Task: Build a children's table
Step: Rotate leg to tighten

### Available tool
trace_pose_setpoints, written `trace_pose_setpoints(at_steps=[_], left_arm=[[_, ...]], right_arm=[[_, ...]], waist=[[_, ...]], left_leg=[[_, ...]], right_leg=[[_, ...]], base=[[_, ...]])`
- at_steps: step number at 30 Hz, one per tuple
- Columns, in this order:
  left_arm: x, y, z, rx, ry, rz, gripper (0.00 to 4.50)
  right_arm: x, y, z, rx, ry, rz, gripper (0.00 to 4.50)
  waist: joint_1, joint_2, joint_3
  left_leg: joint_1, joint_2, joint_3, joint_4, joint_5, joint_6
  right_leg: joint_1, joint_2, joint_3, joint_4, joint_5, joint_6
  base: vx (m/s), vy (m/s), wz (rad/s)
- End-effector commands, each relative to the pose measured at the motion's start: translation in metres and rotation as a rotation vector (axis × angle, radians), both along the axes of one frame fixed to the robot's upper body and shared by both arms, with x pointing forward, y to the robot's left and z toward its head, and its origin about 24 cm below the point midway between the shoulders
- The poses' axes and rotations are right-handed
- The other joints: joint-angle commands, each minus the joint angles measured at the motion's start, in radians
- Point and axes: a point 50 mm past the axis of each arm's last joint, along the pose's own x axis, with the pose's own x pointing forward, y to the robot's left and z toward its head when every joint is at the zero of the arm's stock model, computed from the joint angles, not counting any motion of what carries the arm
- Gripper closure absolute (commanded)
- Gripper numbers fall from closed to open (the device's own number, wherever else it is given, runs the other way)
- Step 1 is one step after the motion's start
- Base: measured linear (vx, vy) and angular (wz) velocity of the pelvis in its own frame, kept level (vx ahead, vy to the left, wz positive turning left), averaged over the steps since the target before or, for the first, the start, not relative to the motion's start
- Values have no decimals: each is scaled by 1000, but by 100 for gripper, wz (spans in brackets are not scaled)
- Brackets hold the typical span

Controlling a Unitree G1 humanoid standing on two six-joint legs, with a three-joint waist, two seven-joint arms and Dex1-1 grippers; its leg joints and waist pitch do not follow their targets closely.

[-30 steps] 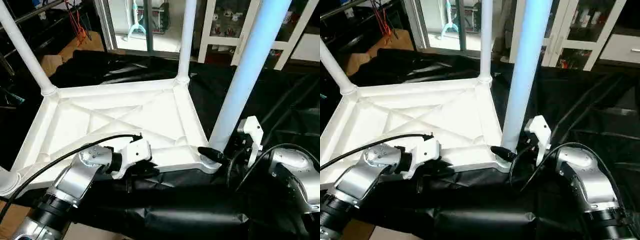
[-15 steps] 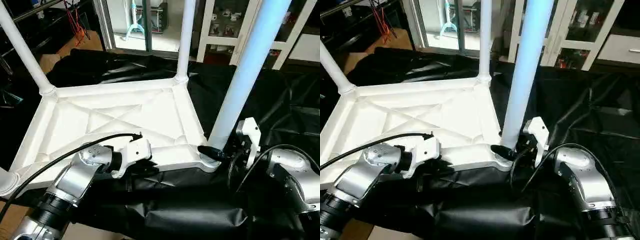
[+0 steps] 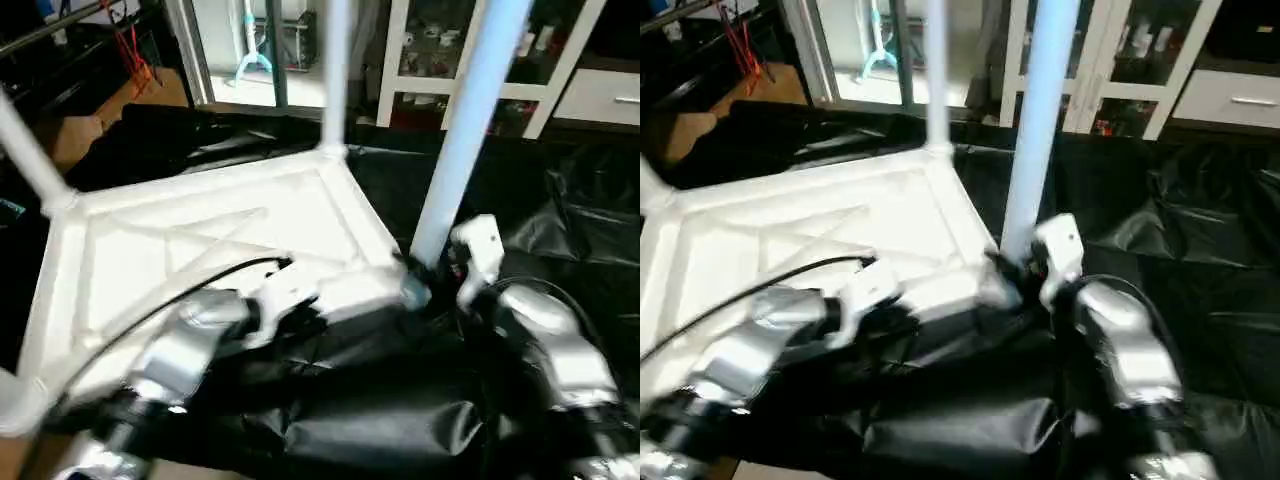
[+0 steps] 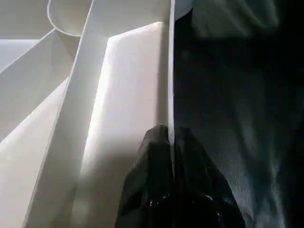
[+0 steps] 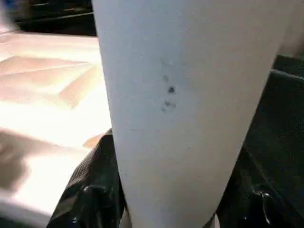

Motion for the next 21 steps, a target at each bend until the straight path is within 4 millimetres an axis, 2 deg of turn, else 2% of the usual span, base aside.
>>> trace_pose_setpoints(at_steps=[1, 2, 3, 4, 5, 6, 9, 14, 15, 16, 18, 20, 21], left_arm=[[4, -2, -10, -12, 43, 147, 450], [11, -12, -7, -36, 35, 229, 450], [16, -23, -4, -59, 23, 300, 450], [18, -29, -2, -71, 15, 324, 450], [20, -36, 0, -83, 8, 348, 450], [21, -43, 1, -86, 0, 357, 450], [19, -49, 2, -97, -10, 331, 450], [15, -37, -3, -74, -14, 294, 450], [12, -32, -5, -69, -5, 284, 450], [11, -30, -6, -69, -7, 265, 450], [4, -22, -9, -69, 11, 200, 450], [1, -19, -9, -67, 9, 152, 450], [-5, -15, -8, -73, -3, 54, 450]], right_arm=[[-8, -17, -45, -47, 201, -215, 255], [-4, -11, -52, -29, 217, -317, 255], [0, -3, -58, -7, 235, -418, 255], [1, 3, -60, 1, 246, -456, 255], [2, 10, -63, 7, 258, -495, 255], [4, 19, -65, 5, 256, -510, 255], [7, 34, -60, 16, 222, -453, 255], [10, 40, -51, 124, 184, -374, 255], [11, 43, -45, 162, 145, -330, 255], [11, 43, -41, 184, 121, -304, 199], [11, 39, -29, 203, 61, -243, 185], [10, 37, -23, 216, 39, -213, 178], [9, 32, -16, 234, 20, -167, 166]], waist=[[0, -15, -27], [-3, -15, -26], [-4, -5, -29], [-7, -13, -27], [-4, -13, -33], [-2, -12, -32], [8, -15, -35], [5, -16, -34], [5, -14, -36], [5, -13, -36], [7, -9, -40], [7, -14, -41], [6, -17, -42]], left_leg=[[10, 42, -14, -77, -133, 48], [10, 44, -12, -78, -136, 45], [14, 42, -12, -77, -129, 22], [12, 41, -11, -78, -131, 21], [11, 39, -13, -76, -114, 21], [11, 40, -13, -75, -111, 24], [5, 38, -14, -74, -105, 53], [3, 40, -15, -78, -138, 55], [1, 40, -14, -76, -125, 61], [0, 41, -15, -76, -116, 63], [0, 43, -16, -73, -86, 69], [0, 42, -15, -71, -52, 89], [-2, 41, -14, -71, -44, 94]], right_leg=[[8, -60, 28, -84, -57, -262], [7, -61, 29, -84, -54, -264], [3, -62, 30, -82, -49, -271], [3, -60, 29, -88, -54, -270], [8, -60, 30, -85, -27, -267], [9, -62, 30, -85, -15, -265], [13, -60, 27, -83, 32, -226], [12, -60, 26, -85, 4, -216], [14, -61, 27, -84, 28, -217], [15, -62, 27, -82, 40, -219], [18, -60, 26, -76, 95, -223], [20, -56, 26, -69, 204, -230], [24, -55, 27, -66, 224, -234]], base=[[0, 0, 0], [0, 0, 0], [0, 0, 0], [0, 0, 0], [0, 0, 0], [0, 0, 0], [0, 0, 0], [0, 0, 0], [0, 0, 0], [0, 0, 0], [0, 0, 0], [0, 0, 0], [0, 0, 0]])
